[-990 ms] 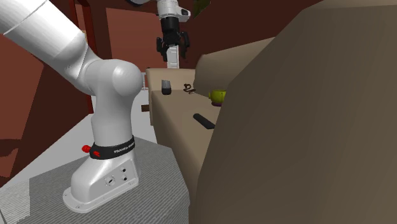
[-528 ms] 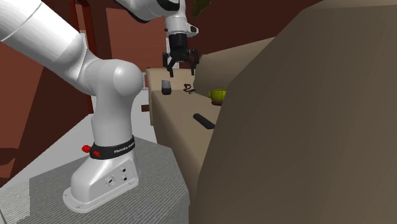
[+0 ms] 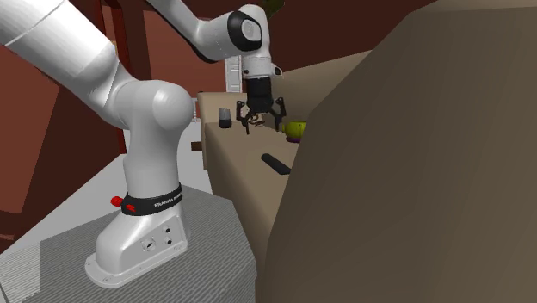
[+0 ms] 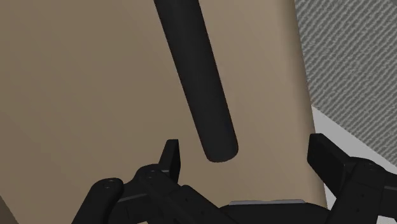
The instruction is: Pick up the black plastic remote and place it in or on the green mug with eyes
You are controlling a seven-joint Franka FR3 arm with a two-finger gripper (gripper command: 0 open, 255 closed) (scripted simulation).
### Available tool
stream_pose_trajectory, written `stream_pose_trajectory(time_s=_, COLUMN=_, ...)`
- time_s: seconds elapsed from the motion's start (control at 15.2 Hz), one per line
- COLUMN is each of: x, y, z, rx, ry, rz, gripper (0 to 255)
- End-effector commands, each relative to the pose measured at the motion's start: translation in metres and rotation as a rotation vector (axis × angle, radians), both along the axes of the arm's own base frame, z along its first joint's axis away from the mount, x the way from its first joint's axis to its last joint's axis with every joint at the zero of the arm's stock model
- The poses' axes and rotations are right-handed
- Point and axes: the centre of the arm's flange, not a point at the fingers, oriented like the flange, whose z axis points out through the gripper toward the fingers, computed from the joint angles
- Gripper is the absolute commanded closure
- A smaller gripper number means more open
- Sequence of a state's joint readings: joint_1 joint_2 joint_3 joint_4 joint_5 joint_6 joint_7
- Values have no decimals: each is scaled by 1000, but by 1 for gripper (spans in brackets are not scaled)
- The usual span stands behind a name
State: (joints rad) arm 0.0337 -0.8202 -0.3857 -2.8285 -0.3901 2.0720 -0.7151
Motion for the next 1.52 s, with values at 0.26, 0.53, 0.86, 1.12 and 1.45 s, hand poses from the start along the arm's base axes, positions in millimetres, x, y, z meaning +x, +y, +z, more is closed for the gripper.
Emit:
stream_pose_trajectory(time_s=0.26, x=6, y=-35, z=-54, rx=7, ry=-1, rz=163, gripper=0)
stream_pose_trajectory(time_s=0.53, x=7, y=-36, z=-75, rx=7, ry=-1, rz=163, gripper=0)
stream_pose_trajectory(time_s=0.86, x=8, y=-37, z=-89, rx=7, ry=-1, rz=163, gripper=0)
stream_pose_trajectory(time_s=1.12, x=8, y=-37, z=-89, rx=7, ry=-1, rz=163, gripper=0)
stream_pose_trajectory(time_s=1.45, x=8, y=-37, z=-89, rx=7, ry=-1, rz=163, gripper=255)
